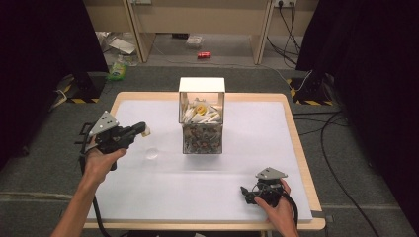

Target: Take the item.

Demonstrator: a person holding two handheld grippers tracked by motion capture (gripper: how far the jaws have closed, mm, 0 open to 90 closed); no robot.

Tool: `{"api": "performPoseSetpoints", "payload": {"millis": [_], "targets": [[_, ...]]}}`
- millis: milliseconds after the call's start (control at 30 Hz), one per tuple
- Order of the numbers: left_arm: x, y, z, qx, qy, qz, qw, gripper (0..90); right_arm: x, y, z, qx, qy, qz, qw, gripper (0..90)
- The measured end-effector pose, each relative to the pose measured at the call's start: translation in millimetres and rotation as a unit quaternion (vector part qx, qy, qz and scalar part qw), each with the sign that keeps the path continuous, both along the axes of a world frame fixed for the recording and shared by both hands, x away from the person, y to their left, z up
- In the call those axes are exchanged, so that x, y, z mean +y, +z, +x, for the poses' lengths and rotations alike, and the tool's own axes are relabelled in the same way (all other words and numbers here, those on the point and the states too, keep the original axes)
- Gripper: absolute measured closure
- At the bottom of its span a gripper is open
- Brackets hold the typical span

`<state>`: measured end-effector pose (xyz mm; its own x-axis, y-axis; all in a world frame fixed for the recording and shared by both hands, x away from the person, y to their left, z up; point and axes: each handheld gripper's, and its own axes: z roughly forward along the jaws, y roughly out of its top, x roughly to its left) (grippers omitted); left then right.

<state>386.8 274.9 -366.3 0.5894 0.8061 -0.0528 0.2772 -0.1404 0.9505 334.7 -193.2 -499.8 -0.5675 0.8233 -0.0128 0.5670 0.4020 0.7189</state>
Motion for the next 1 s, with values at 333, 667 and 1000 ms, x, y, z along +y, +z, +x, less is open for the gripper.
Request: {"api": "performPoseSetpoints", "payload": {"millis": [333, 667, 1000], "targets": [[4.1, -24.4, 7.5, 0.025, 0.015, -0.004, 0.9996, 87.6, -0.1, 0.0, 0.0, 0.000, 0.001, -0.001, 1.0000, 9.1], [1.5, -42.8, 12.3, 0.030, 0.034, 0.025, 0.9987, 87.4, -0.1, 0.0, 0.0, 0.000, 0.001, -0.001, 1.0000, 9.1], [-4.9, -55.2, 15.2, 0.034, 0.038, 0.043, 0.9978, 87.4, -0.1, 0.0, 0.0, 0.000, 0.001, -0.001, 1.0000, 9.1]]}}
